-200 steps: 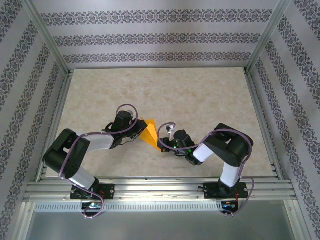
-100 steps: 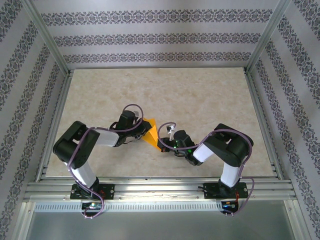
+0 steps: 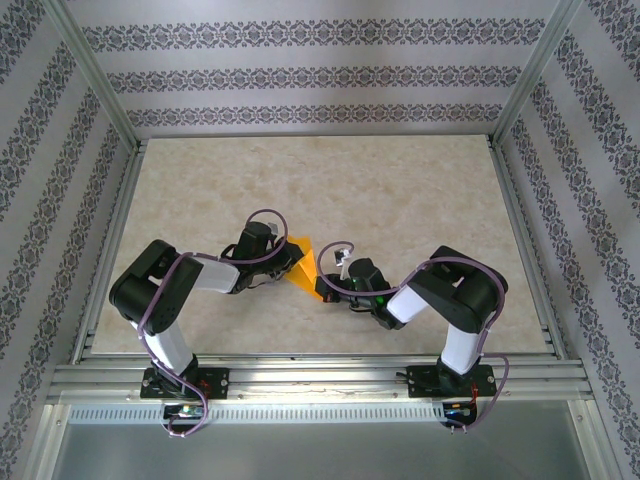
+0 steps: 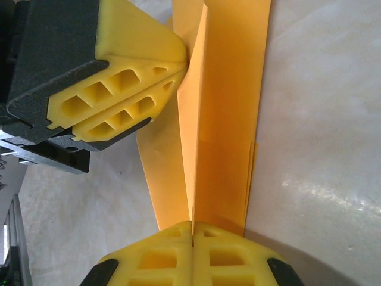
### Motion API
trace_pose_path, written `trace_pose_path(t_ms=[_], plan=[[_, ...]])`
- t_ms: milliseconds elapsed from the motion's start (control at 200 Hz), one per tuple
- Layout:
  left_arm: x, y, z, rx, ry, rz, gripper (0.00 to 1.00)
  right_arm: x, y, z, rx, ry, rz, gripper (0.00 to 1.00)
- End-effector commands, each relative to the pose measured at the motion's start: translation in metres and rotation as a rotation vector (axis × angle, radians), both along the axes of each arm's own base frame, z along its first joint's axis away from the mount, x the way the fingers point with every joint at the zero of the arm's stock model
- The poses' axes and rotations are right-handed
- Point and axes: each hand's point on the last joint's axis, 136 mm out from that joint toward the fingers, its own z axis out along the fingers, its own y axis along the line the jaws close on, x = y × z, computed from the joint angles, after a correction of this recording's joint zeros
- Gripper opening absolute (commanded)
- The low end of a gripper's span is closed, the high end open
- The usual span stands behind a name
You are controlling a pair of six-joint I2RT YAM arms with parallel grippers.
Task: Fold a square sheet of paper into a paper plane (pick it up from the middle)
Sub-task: Fourth fold the wing at the center of the table.
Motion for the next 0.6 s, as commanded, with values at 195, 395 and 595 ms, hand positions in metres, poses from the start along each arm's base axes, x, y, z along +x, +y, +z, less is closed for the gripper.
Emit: trace_pose_path(t_ms=[195, 395, 595], plan=[[0.005, -0.005, -0.001, 0.011, -0.012, -0.006, 0.1, -0.009, -0.017, -0.034, -0.084, 0.135, -0.022, 0.0], [0.005, -0.005, -0.004, 0.026, -0.001, -0.011, 0.1, -0.009, -0.017, -0.033, -0.089, 0.136, -0.02, 0.0], [0.004, -0.004, -0.009, 0.044, 0.012, -0.013, 0.1, -0.01, -0.017, -0.034, -0.099, 0.144, -0.017, 0.0]])
